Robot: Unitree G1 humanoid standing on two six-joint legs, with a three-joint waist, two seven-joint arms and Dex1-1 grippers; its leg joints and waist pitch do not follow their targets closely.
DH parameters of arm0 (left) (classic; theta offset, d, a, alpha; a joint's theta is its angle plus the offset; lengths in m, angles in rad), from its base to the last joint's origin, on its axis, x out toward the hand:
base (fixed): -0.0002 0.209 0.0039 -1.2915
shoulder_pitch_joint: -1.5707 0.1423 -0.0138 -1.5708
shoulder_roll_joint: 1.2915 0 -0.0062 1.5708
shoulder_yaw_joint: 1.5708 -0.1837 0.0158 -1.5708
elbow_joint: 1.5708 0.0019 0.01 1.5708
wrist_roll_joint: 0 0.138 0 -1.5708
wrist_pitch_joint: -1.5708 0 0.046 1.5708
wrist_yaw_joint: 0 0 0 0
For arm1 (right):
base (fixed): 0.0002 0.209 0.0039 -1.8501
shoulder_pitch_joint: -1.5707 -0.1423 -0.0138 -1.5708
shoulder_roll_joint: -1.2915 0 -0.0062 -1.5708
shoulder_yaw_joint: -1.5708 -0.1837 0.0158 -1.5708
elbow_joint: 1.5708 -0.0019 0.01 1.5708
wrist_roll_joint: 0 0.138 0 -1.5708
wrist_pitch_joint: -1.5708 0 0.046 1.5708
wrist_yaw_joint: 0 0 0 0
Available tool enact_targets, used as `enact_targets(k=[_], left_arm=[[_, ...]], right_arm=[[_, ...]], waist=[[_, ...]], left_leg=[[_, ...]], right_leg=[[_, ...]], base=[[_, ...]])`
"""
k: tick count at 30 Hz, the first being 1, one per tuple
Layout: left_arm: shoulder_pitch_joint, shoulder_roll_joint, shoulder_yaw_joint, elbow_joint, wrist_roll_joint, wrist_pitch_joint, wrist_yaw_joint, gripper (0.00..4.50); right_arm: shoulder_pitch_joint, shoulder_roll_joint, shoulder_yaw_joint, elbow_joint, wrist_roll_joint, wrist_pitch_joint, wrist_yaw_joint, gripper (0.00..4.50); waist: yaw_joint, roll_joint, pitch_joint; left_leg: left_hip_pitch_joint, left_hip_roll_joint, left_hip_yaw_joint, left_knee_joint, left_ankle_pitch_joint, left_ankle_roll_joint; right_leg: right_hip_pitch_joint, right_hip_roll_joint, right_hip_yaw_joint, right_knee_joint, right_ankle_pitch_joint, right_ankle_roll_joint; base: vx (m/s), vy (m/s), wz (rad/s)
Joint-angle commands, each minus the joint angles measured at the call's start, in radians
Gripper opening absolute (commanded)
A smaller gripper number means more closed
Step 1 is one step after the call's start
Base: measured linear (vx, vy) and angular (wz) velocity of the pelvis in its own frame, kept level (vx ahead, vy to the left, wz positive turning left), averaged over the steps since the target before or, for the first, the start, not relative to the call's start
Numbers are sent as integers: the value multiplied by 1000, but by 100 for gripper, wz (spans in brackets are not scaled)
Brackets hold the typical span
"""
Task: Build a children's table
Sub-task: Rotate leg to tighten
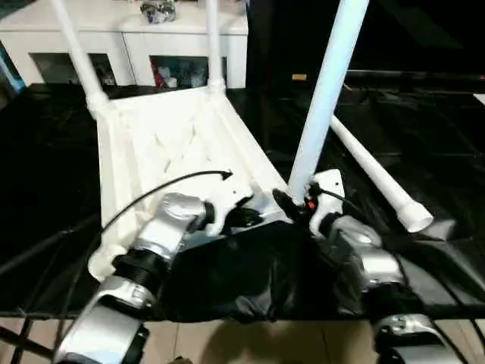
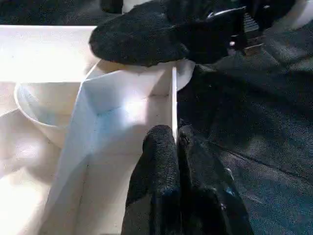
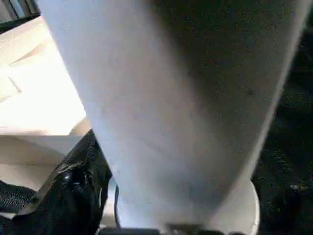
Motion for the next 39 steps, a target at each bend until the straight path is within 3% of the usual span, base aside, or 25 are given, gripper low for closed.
enact_targets(k=[1, 2, 3, 6, 7, 9, 12, 19, 22, 26, 27, 33, 36, 39], left_arm=[[-5, -31, -44, -24, -24, -10, -40, 0], [-3, -22, -42, -28, -28, -14, -51, 0], [3, 3, -38, -40, -42, -32, -97, 0], [13, 32, -39, -53, -56, -52, -154, 0], [19, 46, -40, -61, -64, -62, -184, 0], [39, 94, -56, -88, -83, -92, -292, 0], [43, 119, -65, -91, -82, -106, -335, 0], [20, 176, -66, -52, -92, -151, -427, 0], [13, 190, -62, -37, -93, -164, -453, 0], [10, 204, -68, -28, -91, -173, -473, 0], [9, 211, -69, -27, -89, -178, -478, 0], [4, 207, -64, -10, -89, -184, -474, 0], [-1, 202, -67, 2, -89, -188, -472, 0], [-5, 196, -66, 15, -87, -192, -465, 0]], right_arm=[[3, 33, 63, 18, -2, 30, 76, 390], [5, 24, 65, 14, -1, 29, 91, 393], [12, -6, 82, -1, -5, 20, 150, 427], [18, -39, 104, -15, -14, 15, 209, 435], [21, -54, 113, -23, -12, 16, 243, 435], [31, -108, 143, -50, -7, 20, 363, 435], [38, -142, 162, -66, 0, 25, 453, 435], [34, -227, 237, -95, 12, 52, 691, 435], [22, -245, 264, -89, 4, 57, 747, 406], [13, -250, 281, -84, -7, 57, 781, 365], [10, -250, 288, -86, -7, 62, 796, 360], [6, -242, 303, -78, -12, 55, 807, 309], [6, -242, 307, -76, -14, 50, 810, 285], [18, -235, 296, -91, -4, 61, 795, 280]], waist=[[-1, 0, -57], [0, 0, -57], [2, -2, -58], [2, -1, -61], [1, -7, -61], [8, -5, -63], [16, -3, -64], [32, -4, -59], [35, -3, -58], [36, -5, -60], [37, -11, -60], [40, 1, -61], [40, 0, -61], [40, 9, -62]], left_leg=[[8, 28, -21, -64, -276, 29], [6, 28, -21, -64, -273, 32], [5, 28, -22, -63, -263, 36], [0, 28, -19, -59, -229, 50], [0, 27, -17, -58, -225, 55], [-1, 30, -17, -57, -190, 64], [-1, 33, -13, -55, -172, 72], [5, 36, -13, -57, -218, 56], [8, 36, -13, -58, -232, 50], [5, 37, -15, -58, -213, 49], [5, 37, -14, -58, -209, 50], [7, 38, -15, -58, -211, 42], [7, 37, -15, -58, -220, 38], [9, 37, -16, -58, -228, 33]], right_leg=[[38, -80, 46, -92, -350, -147], [41, -81, 47, -89, -338, -153], [44, -83, 46, -87, -327, -157], [47, -82, 49, -79, -257, -175], [48, -81, 49, -80, -251, -176], [51, -81, 48, -72, -214, -184], [49, -76, 46, -64, -169, -201], [44, -83, 47, -73, -254, -190], [42, -83, 47, -77, -292, -178], [43, -83, 47, -72, -275, -178], [43, -83, 47, -71, -275, -179], [43, -84, 47, -69, -254, -188], [44, -83, 47, -71, -254, -190], [44, -82, 46, -69, -238, -197]], base=[[0, 0, 0], [0, 0, 0], [0, 0, 0], [0, 0, 0], [0, 0, 0], [0, 0, 0], [0, 0, 0], [0, 0, 0], [0, 0, 0], [0, 0, 0], [0, 0, 0], [0, 0, 0], [0, 0, 0], [0, 0, 0]])
